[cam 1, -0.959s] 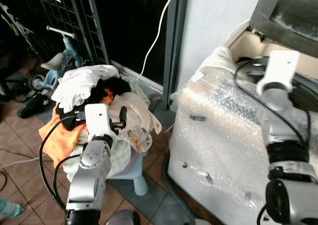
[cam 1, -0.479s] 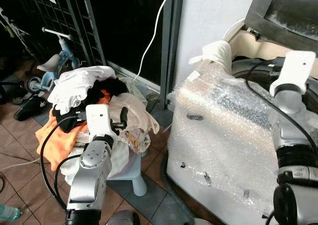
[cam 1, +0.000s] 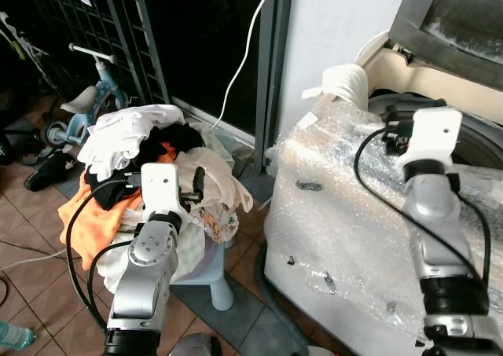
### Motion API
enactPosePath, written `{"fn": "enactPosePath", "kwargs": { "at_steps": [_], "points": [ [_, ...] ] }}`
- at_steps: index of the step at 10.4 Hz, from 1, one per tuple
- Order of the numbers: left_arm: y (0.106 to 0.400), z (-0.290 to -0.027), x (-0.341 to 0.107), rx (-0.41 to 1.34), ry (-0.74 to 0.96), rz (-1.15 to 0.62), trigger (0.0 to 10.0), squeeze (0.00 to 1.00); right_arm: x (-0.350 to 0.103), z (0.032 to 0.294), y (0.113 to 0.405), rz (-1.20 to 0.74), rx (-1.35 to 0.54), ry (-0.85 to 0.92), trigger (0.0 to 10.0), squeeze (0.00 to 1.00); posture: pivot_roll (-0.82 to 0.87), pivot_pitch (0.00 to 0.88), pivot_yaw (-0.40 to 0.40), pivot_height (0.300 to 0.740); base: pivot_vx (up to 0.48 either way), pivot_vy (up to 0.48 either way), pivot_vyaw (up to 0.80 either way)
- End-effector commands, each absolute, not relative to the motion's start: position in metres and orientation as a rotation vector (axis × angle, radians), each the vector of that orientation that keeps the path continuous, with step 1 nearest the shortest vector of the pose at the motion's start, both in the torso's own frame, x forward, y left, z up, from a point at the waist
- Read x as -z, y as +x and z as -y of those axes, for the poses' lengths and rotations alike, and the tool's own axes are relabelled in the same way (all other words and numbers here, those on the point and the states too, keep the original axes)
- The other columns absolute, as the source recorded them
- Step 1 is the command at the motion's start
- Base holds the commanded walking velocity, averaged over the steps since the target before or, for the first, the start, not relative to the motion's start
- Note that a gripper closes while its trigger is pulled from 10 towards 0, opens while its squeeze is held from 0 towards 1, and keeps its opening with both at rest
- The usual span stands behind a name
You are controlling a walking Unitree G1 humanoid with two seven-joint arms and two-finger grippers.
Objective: Clothes washing
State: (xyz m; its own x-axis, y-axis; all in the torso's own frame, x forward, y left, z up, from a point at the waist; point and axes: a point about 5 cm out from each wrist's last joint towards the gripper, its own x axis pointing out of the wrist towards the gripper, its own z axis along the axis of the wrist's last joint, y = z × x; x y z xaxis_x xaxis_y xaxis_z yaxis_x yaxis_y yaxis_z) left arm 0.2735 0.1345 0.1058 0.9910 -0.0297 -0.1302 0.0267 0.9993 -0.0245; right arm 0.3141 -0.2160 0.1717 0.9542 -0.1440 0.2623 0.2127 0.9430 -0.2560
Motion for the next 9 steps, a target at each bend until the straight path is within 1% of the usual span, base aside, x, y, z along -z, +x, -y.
{"fn": "enactPosePath", "kwargs": {
  "at_steps": [1, 2, 3, 4, 5, 9],
  "points": [
    [0.275, -0.134, -0.108, 0.026, -0.012, -0.116, 10.0, 0.0, -0.175, 0.208, 0.312, 0.262, 0.157, -0.287, 10.0, 1.0, -0.07, 0.0, 0.04, 0.74, 0.0, 0.0, 0.0],
    [0.274, -0.132, -0.107, 0.039, -0.014, -0.122, 10.0, 0.0, -0.171, 0.198, 0.308, 0.255, 0.136, -0.285, 10.0, 1.0, -0.07, 0.0, 0.042, 0.74, 0.0, 0.0, 0.0],
    [0.274, -0.132, -0.106, 0.041, -0.014, -0.125, 10.0, 0.0, -0.168, 0.196, 0.305, 0.233, 0.148, -0.277, 10.0, 1.0, -0.07, 0.0, 0.043, 0.74, 0.0, 0.0, 0.0],
    [0.274, -0.132, -0.106, 0.042, -0.013, -0.128, 10.0, 0.0, -0.165, 0.195, 0.303, 0.222, 0.148, -0.275, 10.0, 0.05, -0.07, 0.0, 0.045, 0.74, -0.259, 0.0, -0.43],
    [0.274, -0.132, -0.106, 0.043, -0.012, -0.129, 10.0, 0.0, -0.164, 0.196, 0.302, 0.215, 0.148, -0.278, 10.0, 0.0, -0.07, 0.0, 0.044, 0.74, -0.262, 0.0, 0.0],
    [0.278, -0.132, -0.106, 0.031, -0.021, -0.131, 10.0, 0.0, -0.166, 0.195, 0.305, 0.207, 0.145, -0.282, 10.0, 0.0, -0.08, 0.0, 0.038, 0.74, -0.254, 0.0, 0.0]
  ]
}}
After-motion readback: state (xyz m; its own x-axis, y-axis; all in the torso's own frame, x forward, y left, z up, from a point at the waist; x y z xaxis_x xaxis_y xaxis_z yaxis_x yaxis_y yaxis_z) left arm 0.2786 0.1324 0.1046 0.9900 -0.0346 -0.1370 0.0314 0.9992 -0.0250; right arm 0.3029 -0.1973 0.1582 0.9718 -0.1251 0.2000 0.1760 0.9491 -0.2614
